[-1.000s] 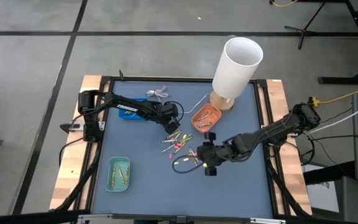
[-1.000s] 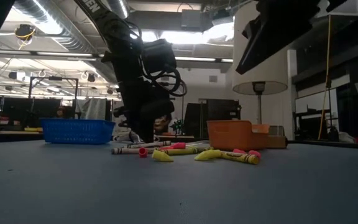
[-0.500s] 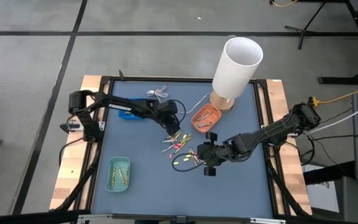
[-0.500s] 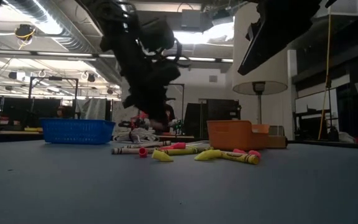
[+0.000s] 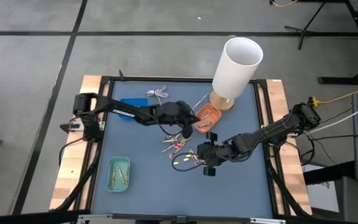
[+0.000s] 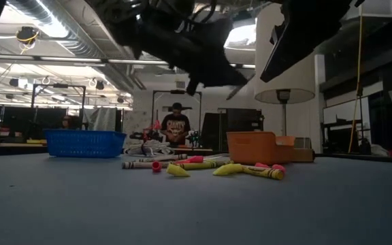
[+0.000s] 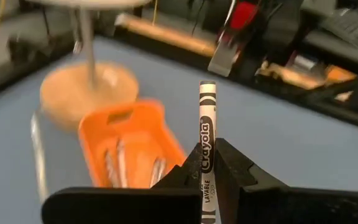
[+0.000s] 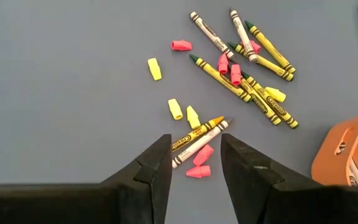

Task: Sort crayons
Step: Put the gray crayon into the orange bin, then put the yellow crayon into the green bin

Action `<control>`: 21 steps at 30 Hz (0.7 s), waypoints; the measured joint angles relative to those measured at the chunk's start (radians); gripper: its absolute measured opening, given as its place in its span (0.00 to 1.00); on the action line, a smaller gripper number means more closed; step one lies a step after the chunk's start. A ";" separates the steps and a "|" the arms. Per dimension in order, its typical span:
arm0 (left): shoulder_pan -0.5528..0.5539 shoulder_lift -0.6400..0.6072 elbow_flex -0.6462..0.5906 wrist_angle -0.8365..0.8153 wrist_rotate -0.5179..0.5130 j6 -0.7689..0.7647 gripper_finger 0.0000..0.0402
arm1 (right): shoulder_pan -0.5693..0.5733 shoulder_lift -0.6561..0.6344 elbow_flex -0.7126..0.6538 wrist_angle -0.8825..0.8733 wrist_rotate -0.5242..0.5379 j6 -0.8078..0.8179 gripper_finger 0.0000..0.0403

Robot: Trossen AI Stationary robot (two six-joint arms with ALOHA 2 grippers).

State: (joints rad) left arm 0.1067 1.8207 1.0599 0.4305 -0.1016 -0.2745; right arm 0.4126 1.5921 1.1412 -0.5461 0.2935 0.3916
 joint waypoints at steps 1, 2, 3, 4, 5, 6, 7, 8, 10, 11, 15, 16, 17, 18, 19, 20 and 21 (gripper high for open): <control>-0.002 0.010 0.000 0.038 -0.005 0.018 0.01 | 0.000 0.000 0.000 -0.001 0.000 0.000 0.34; -0.002 0.023 0.000 0.063 -0.013 0.030 0.01 | 0.000 0.000 0.000 0.001 0.000 0.000 0.34; -0.001 0.037 0.000 0.093 -0.024 0.043 0.01 | 0.000 0.000 0.000 -0.001 0.000 0.000 0.34; -0.001 0.049 0.000 0.112 -0.038 0.048 0.01 | 0.000 0.000 0.000 -0.001 0.000 0.000 0.34; 0.000 0.060 0.000 0.122 -0.053 0.049 0.02 | 0.000 0.000 0.000 -0.001 0.000 0.000 0.34; 0.002 0.073 0.000 0.141 -0.073 0.049 0.02 | 0.000 0.000 0.000 -0.001 0.000 0.000 0.34; 0.004 0.084 0.000 0.155 -0.092 0.049 0.03 | 0.000 0.000 0.000 0.000 0.000 0.000 0.34; 0.005 0.094 0.000 0.165 -0.109 0.050 0.04 | 0.000 0.000 0.000 0.000 0.000 0.000 0.34; 0.011 0.119 0.000 0.198 -0.120 0.050 0.06 | 0.000 0.000 0.000 0.000 0.000 0.001 0.34; 0.015 0.129 0.000 0.217 -0.120 0.050 0.07 | 0.000 0.000 0.000 0.000 0.000 0.001 0.34; 0.027 0.161 0.000 0.246 -0.119 0.050 0.13 | 0.000 0.000 0.000 0.000 0.000 0.001 0.34; 0.029 0.167 0.000 0.247 -0.119 0.050 0.14 | 0.000 0.000 0.000 -0.001 0.000 0.001 0.34; 0.031 0.169 0.000 0.246 -0.119 0.049 0.16 | 0.000 0.000 0.000 0.000 0.000 0.001 0.34; 0.033 0.170 0.000 0.243 -0.119 0.049 0.17 | 0.000 0.000 0.000 -0.001 0.000 0.001 0.34; 0.034 0.170 0.000 0.239 -0.119 0.049 0.18 | 0.000 0.000 0.000 -0.001 0.000 0.001 0.34; 0.034 0.170 0.000 0.240 -0.119 0.049 0.19 | 0.000 0.000 0.000 -0.001 0.000 0.001 0.34; 0.034 0.170 0.000 0.241 -0.118 0.049 0.21 | 0.000 0.000 0.000 -0.001 0.000 0.001 0.34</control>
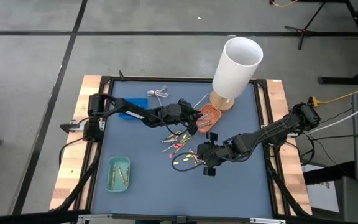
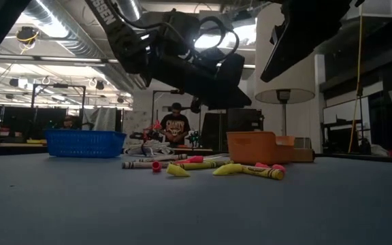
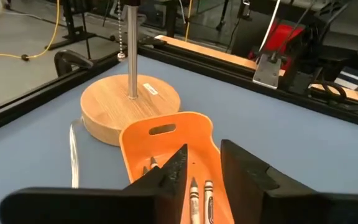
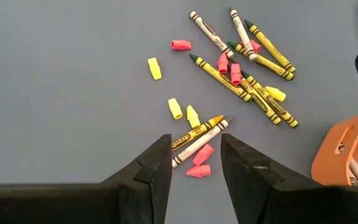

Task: Sort crayons
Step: Put the yellow crayon into the green bin

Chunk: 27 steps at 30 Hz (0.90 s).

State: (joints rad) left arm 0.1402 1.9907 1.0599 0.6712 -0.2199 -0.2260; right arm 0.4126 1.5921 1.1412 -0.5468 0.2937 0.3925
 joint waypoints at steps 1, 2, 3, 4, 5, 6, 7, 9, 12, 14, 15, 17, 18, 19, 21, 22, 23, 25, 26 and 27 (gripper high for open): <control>0.000 0.000 0.000 0.000 0.002 -0.001 0.22 | 0.000 0.000 0.000 0.000 0.000 0.000 0.34; -0.001 -0.002 0.000 -0.002 0.010 -0.001 0.23 | 0.000 0.000 0.000 0.000 0.000 0.000 0.34; -0.003 -0.004 0.000 -0.003 0.028 0.000 0.23 | 0.000 0.000 0.000 -0.001 0.000 0.000 0.34; -0.003 -0.007 0.000 0.000 0.056 0.001 0.24 | 0.000 0.000 0.000 -0.003 0.000 0.000 0.34; -0.004 -0.008 0.000 0.001 0.092 0.000 0.24 | 0.000 0.000 0.000 -0.003 0.000 0.000 0.34; -0.005 -0.008 0.000 0.003 0.138 0.001 0.24 | 0.000 0.000 0.000 -0.004 0.000 0.000 0.34; -0.006 -0.008 0.000 0.001 0.191 0.001 0.24 | 0.000 0.000 0.000 -0.005 -0.003 0.000 0.34; -0.010 -0.008 0.000 -0.007 0.301 0.001 0.24 | 0.000 0.000 0.000 -0.009 -0.014 0.000 0.34; -0.022 -0.008 0.000 -0.008 0.431 0.000 0.22 | 0.000 0.000 0.000 -0.011 -0.026 0.000 0.34; -0.034 -0.008 0.000 -0.010 0.482 0.000 0.21 | 0.000 0.000 0.000 -0.011 -0.026 0.000 0.34; -0.041 -0.008 0.000 -0.011 0.497 0.001 0.20 | 0.000 0.000 0.000 -0.011 -0.027 0.000 0.34; -0.058 -0.008 0.000 -0.031 0.508 0.001 0.19 | 0.000 0.000 0.000 -0.012 -0.037 0.000 0.34; -0.066 -0.008 0.000 -0.050 0.509 0.001 0.19 | 0.000 0.000 0.000 -0.014 -0.046 0.000 0.34; -0.074 -0.008 0.000 -0.070 0.509 0.001 0.18 | 0.000 0.000 0.000 -0.017 -0.054 0.000 0.34; -0.090 -0.008 0.000 -0.110 0.510 0.006 0.17 | 0.000 0.000 0.000 -0.025 -0.076 0.000 0.34; -0.099 -0.008 0.000 -0.131 0.510 0.022 0.17 | 0.000 0.000 0.000 -0.027 -0.084 0.000 0.34; -0.109 -0.008 0.000 -0.158 0.510 0.042 0.16 | 0.000 0.000 0.000 -0.030 -0.087 -0.001 0.34; -0.131 -0.008 0.000 -0.211 0.509 0.102 0.16 | 0.000 0.000 0.000 -0.031 -0.088 -0.004 0.34; -0.143 -0.008 0.000 -0.229 0.509 0.134 0.15 | 0.000 0.000 0.000 -0.031 -0.088 -0.004 0.34; -0.157 -0.008 0.000 -0.243 0.510 0.169 0.15 | 0.000 0.000 0.000 -0.031 -0.088 -0.004 0.34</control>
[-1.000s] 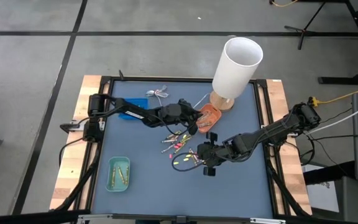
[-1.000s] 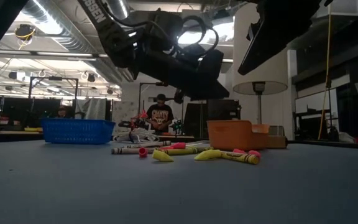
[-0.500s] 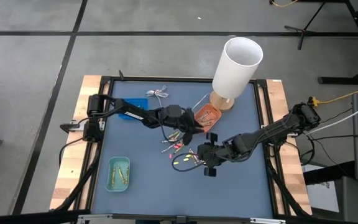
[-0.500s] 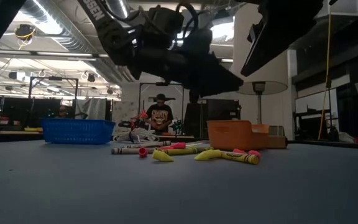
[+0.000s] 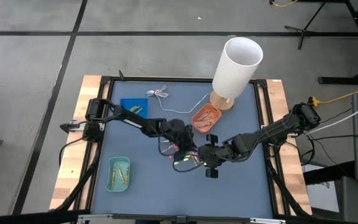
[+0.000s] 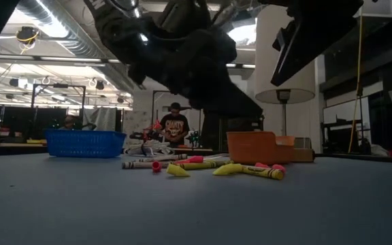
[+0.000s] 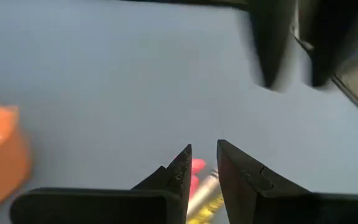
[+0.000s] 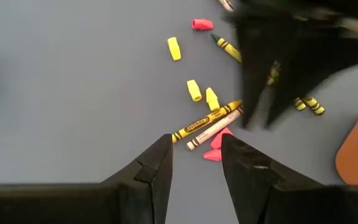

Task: Sort crayons
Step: Put the yellow crayon into the green bin

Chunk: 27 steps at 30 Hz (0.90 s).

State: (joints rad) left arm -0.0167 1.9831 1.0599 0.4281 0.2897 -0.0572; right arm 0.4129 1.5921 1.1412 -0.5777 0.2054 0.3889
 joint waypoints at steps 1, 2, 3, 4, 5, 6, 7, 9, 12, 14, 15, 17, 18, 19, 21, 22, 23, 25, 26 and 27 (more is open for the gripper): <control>-0.013 0.000 0.000 -0.010 0.000 0.032 0.15 | 0.000 0.000 0.000 0.000 0.000 0.000 0.34; -0.027 0.000 0.000 -0.020 -0.004 0.060 0.15 | 0.000 0.000 0.000 0.000 0.000 0.000 0.34; -0.040 0.000 0.000 -0.028 -0.016 0.086 0.15 | 0.000 0.000 0.000 0.000 0.000 0.000 0.34; -0.053 0.000 0.000 -0.029 -0.032 0.112 0.15 | 0.000 0.000 0.000 0.000 0.000 0.000 0.34; -0.066 0.000 0.000 -0.028 -0.050 0.138 0.15 | 0.000 0.000 0.000 0.000 0.000 0.000 0.34; -0.078 0.000 0.000 -0.025 -0.071 0.163 0.15 | 0.000 0.000 0.000 0.000 0.000 0.000 0.34; -0.091 0.000 0.000 -0.022 -0.095 0.187 0.15 | 0.000 0.000 0.000 0.000 -0.001 0.000 0.34; -0.114 0.000 0.000 -0.021 -0.141 0.217 0.15 | 0.000 0.000 0.000 0.000 -0.001 0.000 0.34; -0.141 0.000 0.000 -0.020 -0.191 0.225 0.15 | 0.000 0.000 0.000 0.000 -0.001 -0.001 0.34; -0.150 0.000 0.000 -0.020 -0.198 0.224 0.15 | 0.000 0.000 0.000 0.000 -0.001 -0.001 0.34; -0.152 0.000 0.000 -0.020 -0.201 0.223 0.15 | 0.000 0.000 0.000 0.000 -0.005 -0.001 0.34; -0.155 0.000 0.002 -0.018 -0.202 0.209 0.15 | 0.000 0.000 0.000 0.000 -0.015 -0.002 0.34; -0.155 0.005 0.010 -0.019 -0.202 0.198 0.15 | 0.000 0.000 0.000 0.000 -0.020 -0.003 0.34; -0.155 0.008 0.021 -0.019 -0.202 0.189 0.15 | 0.000 0.000 0.000 0.000 -0.025 -0.003 0.34; -0.155 0.012 0.042 -0.032 -0.202 0.184 0.15 | 0.000 0.000 0.000 0.000 -0.037 -0.003 0.34; -0.155 0.020 0.059 -0.029 -0.202 0.184 0.15 | 0.000 0.000 0.000 -0.001 -0.042 -0.003 0.34; -0.155 0.025 0.073 -0.025 -0.202 0.183 0.15 | 0.000 0.000 0.000 -0.002 -0.042 -0.003 0.34; -0.155 0.027 0.087 -0.070 -0.202 0.183 0.15 | 0.000 0.000 0.000 -0.008 -0.043 -0.003 0.34; -0.155 0.032 0.098 -0.088 -0.202 0.191 0.15 | 0.000 0.000 0.000 -0.011 -0.043 -0.003 0.34; -0.155 0.038 0.106 -0.098 -0.202 0.198 0.15 | 0.000 0.000 0.000 -0.020 -0.043 -0.003 0.34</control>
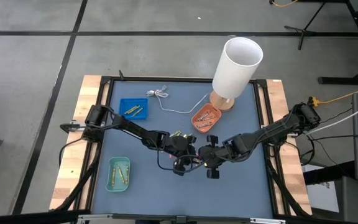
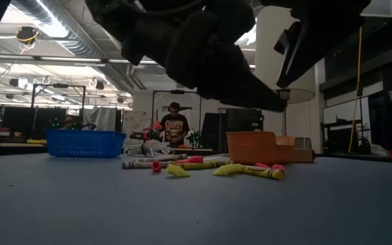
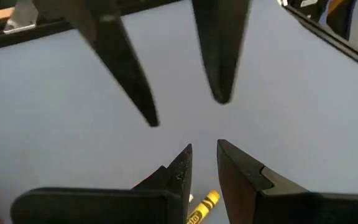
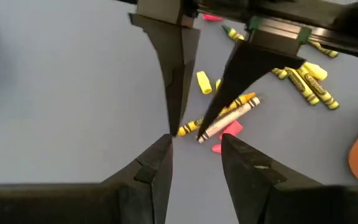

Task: Sort crayons
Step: Put the yellow crayon into the green bin

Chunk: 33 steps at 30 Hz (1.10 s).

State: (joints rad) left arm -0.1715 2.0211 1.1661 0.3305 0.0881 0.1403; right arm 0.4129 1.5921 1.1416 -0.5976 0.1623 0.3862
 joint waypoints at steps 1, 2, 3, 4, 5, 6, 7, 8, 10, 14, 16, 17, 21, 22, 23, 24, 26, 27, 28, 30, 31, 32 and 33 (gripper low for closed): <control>0.000 0.002 0.001 -0.012 0.000 0.001 0.15 | 0.000 0.000 0.000 -0.012 0.000 0.000 0.34; 0.000 0.003 -0.001 -0.024 0.001 0.000 0.15 | 0.000 0.000 0.000 -0.017 0.000 0.000 0.34; 0.001 0.003 -0.002 -0.034 0.001 0.000 0.15 | 0.000 0.000 0.000 -0.020 0.000 0.000 0.34; 0.001 0.005 -0.002 -0.046 0.001 0.006 0.15 | 0.000 0.000 0.000 -0.028 0.000 0.001 0.34; 0.002 0.009 -0.002 -0.054 0.001 0.010 0.15 | 0.000 0.000 0.000 -0.037 0.000 0.001 0.34; 0.004 0.011 -0.002 -0.062 0.001 0.011 0.15 | 0.000 0.000 0.000 -0.040 0.000 0.001 0.34; 0.006 0.013 -0.002 -0.075 0.001 0.007 0.15 | 0.000 0.000 0.000 -0.040 0.000 0.001 0.34; 0.009 0.019 -0.002 -0.080 0.001 0.004 0.15 | 0.000 0.000 0.000 -0.041 0.000 0.001 0.34; 0.016 0.030 -0.002 -0.077 0.001 0.003 0.15 | 0.000 0.000 0.000 -0.040 0.000 0.001 0.34; 0.027 0.061 -0.002 -0.075 0.002 0.002 0.15 | -0.001 0.000 0.000 -0.040 0.000 0.001 0.34; 0.030 0.078 -0.002 -0.077 0.007 0.003 0.15 | -0.001 0.000 0.000 -0.041 0.000 0.001 0.34; 0.031 0.085 -0.002 -0.077 0.009 0.008 0.15 | -0.001 0.000 0.000 -0.040 0.000 0.001 0.34; 0.034 0.100 -0.002 -0.073 0.011 0.050 0.15 | -0.001 0.000 0.000 -0.040 0.001 0.002 0.34; 0.034 0.100 -0.002 -0.077 0.011 0.050 0.15 | -0.001 0.000 0.000 -0.040 0.001 0.002 0.34; 0.034 0.101 -0.002 -0.077 0.011 0.050 0.15 | -0.001 0.000 0.000 -0.040 0.001 0.001 0.34; 0.034 0.101 -0.002 -0.078 0.011 0.051 0.15 | -0.001 0.000 0.000 -0.040 0.001 0.002 0.34; 0.038 0.101 -0.002 -0.079 0.012 0.049 0.15 | -0.001 0.000 0.000 -0.040 0.001 0.002 0.34; 0.040 0.101 -0.002 -0.081 0.012 0.040 0.15 | -0.001 0.000 0.000 -0.040 0.001 0.002 0.34; 0.045 0.101 -0.002 -0.086 0.013 0.018 0.15 | -0.001 0.000 0.000 -0.040 0.001 0.002 0.34; 0.056 0.100 -0.002 -0.113 0.020 -0.029 0.15 | -0.001 0.000 0.000 -0.040 0.001 0.001 0.34; 0.061 0.099 -0.001 -0.129 0.023 -0.043 0.15 | -0.001 0.000 0.000 -0.040 0.001 0.002 0.34; 0.066 0.098 0.001 -0.149 0.025 -0.056 0.15 | -0.001 0.000 0.000 -0.040 0.001 0.002 0.34; 0.071 0.097 0.001 -0.162 0.026 -0.061 0.15 | -0.001 0.000 0.000 -0.040 0.001 0.001 0.34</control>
State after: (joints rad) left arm -0.1008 2.1181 1.1671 0.1689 0.1142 0.0794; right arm 0.4122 1.5921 1.1416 -0.6376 0.1635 0.3877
